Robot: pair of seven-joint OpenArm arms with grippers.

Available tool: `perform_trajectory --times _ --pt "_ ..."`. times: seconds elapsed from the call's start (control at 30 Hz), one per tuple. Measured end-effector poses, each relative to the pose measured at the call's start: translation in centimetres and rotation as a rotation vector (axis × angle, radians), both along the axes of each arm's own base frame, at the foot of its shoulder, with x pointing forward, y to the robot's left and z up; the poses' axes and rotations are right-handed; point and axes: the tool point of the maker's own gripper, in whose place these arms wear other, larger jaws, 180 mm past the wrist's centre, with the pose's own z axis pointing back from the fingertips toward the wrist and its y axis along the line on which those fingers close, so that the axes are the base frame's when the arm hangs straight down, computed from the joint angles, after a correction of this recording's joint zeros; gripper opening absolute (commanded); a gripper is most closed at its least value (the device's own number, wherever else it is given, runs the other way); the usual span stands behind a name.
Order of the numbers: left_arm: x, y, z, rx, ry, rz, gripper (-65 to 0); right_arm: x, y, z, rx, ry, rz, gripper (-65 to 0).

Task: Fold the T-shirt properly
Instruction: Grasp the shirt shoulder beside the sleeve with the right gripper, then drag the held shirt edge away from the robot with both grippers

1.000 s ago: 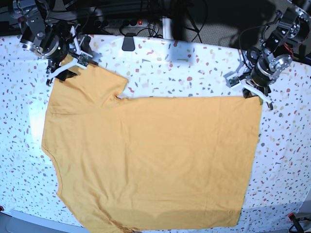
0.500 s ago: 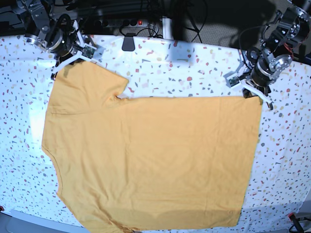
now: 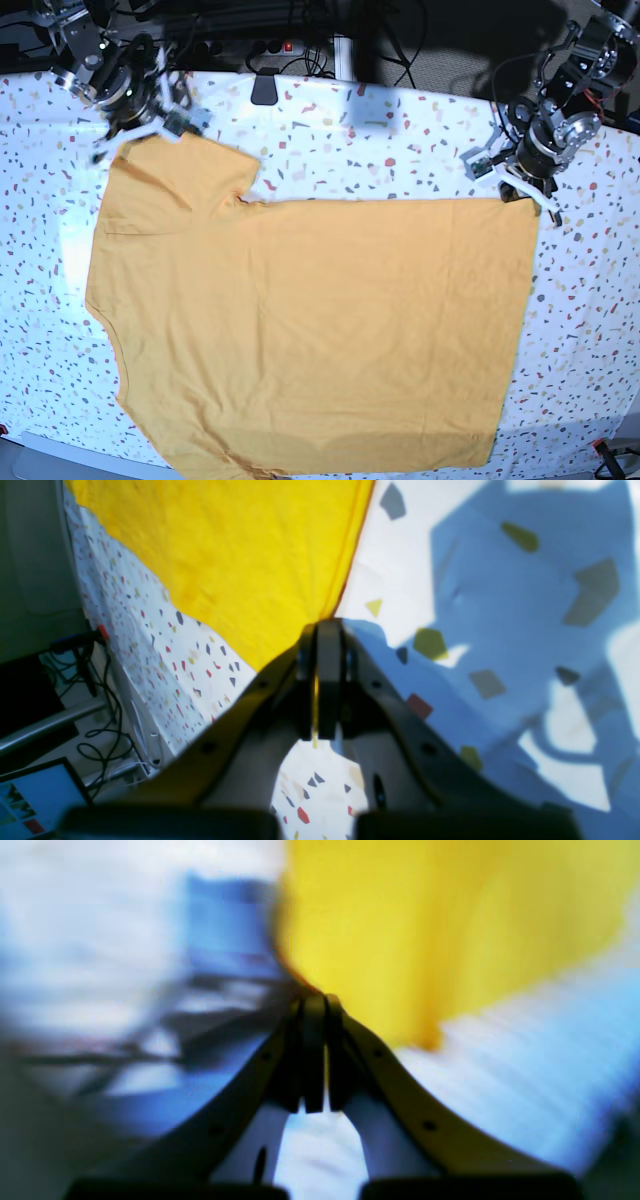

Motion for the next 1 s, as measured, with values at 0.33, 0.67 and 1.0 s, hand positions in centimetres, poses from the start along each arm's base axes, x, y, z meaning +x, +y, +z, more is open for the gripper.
perform_trajectory --times 0.33,0.67,1.0 --pt "0.0 0.0 0.0 0.001 0.0 0.001 -65.0 0.8 2.6 2.4 0.097 -0.047 0.02 -65.0" --pt "0.0 0.0 0.0 0.0 0.0 0.002 -65.0 1.7 2.4 3.5 0.11 -0.11 -0.021 -65.0" --pt "2.1 -0.2 1.5 -0.006 -0.052 -0.004 -65.0 6.4 3.4 6.9 0.239 -0.223 -0.062 -65.0"
